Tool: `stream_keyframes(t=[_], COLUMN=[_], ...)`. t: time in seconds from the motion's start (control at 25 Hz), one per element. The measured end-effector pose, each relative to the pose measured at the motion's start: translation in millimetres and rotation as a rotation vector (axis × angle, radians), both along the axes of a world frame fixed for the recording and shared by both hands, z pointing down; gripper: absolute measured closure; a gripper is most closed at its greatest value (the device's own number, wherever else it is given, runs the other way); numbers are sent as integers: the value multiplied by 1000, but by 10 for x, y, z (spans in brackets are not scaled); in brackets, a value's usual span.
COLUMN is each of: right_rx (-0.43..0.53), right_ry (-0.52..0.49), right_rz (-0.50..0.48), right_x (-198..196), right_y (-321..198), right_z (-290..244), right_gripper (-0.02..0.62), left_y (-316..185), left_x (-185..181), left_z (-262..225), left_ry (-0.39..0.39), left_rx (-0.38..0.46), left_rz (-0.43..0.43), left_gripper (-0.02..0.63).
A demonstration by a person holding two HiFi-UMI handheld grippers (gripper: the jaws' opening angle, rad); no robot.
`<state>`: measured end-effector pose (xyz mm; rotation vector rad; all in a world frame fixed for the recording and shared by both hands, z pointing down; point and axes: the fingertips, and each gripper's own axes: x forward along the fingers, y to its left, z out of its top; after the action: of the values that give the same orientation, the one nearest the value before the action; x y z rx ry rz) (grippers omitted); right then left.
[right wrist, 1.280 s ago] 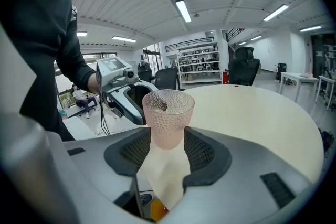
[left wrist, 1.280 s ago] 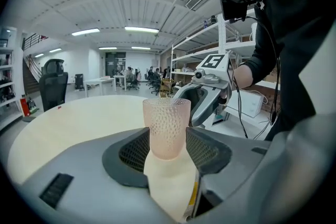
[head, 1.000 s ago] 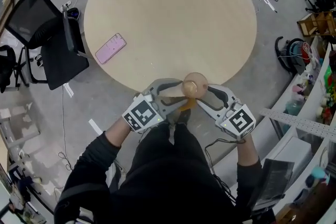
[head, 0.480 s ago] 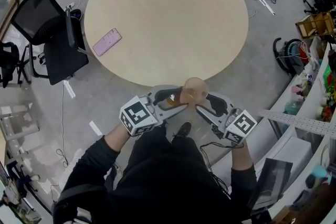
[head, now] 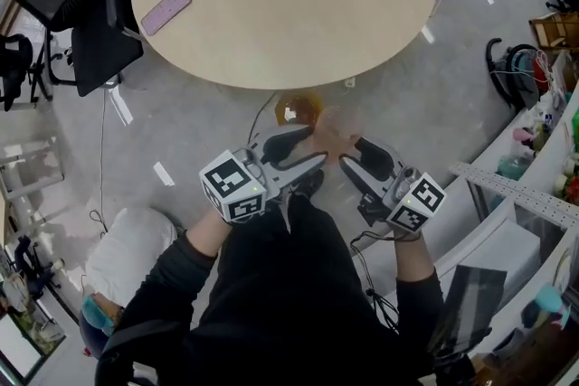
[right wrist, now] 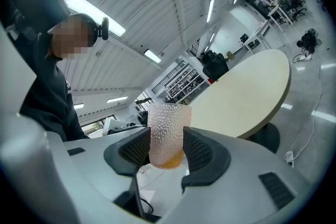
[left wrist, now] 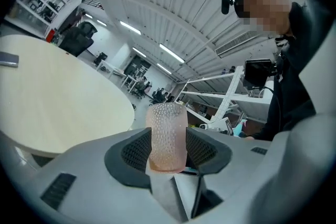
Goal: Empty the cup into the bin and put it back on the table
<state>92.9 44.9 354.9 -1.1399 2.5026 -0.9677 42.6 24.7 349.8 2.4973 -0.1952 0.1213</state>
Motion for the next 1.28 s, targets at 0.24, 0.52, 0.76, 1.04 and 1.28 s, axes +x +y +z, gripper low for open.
stream_keyframes(t=[0.24,0.52,0.76,1.04,1.28], right_rx=[-40,-118,-193,-227,-272], right_ry=[-83,-151,-175,-198,-211], right_rz=[20,34,53,57,71], right_x=[-69,-247,-484,-543,-560], right_y=[157,160,141,199,197], right_z=[365,1087,1706,2792,3443], right_gripper=[399,400,399,400,400], left_y=[172,168,146,202,204], left_x=[-110,-291,-530,-592,-615], left_z=[399,1100,1730,2809,3472], left_ry=[2,-65,-96,-139,-145], left_rx=[-136,-220,-309,-350,-411], left_rz=[-72,-93,-91,-93,-102], left_gripper=[391,391,391,391,392])
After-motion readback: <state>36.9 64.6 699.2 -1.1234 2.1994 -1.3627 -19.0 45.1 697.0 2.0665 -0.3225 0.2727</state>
